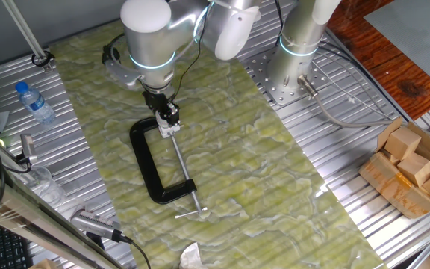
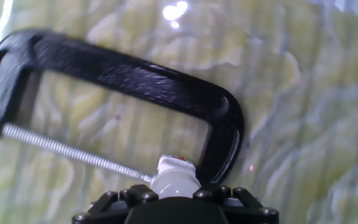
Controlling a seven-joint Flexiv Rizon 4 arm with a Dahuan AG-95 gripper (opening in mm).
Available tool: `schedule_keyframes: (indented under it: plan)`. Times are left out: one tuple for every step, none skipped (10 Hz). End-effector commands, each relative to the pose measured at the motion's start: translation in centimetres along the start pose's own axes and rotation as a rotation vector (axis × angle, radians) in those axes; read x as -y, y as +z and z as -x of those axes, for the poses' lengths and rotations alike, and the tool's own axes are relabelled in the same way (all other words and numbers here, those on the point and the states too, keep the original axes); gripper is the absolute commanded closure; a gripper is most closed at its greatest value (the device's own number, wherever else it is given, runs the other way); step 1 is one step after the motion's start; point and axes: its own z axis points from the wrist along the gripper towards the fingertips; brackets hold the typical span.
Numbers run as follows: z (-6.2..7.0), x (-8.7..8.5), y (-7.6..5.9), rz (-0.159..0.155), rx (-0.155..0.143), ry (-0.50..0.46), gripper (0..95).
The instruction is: Install the light bulb by rotating it
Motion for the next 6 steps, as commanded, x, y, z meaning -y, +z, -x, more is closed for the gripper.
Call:
schedule_keyframes:
  plan:
    - [0.01,-0.02,-0.12,0.005,0.019,-0.367,38.0]
    - [0.01,-0.02,-0.12,0.004,0.022,-0.387,38.0]
    - [0.01,-0.02,-0.13,0.001,0.033,-0.417,38.0]
    - [0.01,-0.02,-0.13,0.000,0.037,-0.429,38.0]
    - [0.01,-0.02,-0.13,0.002,0.041,-0.435,38.0]
    - [0.01,-0.02,-0.12,0.004,0.043,-0.441,38.0]
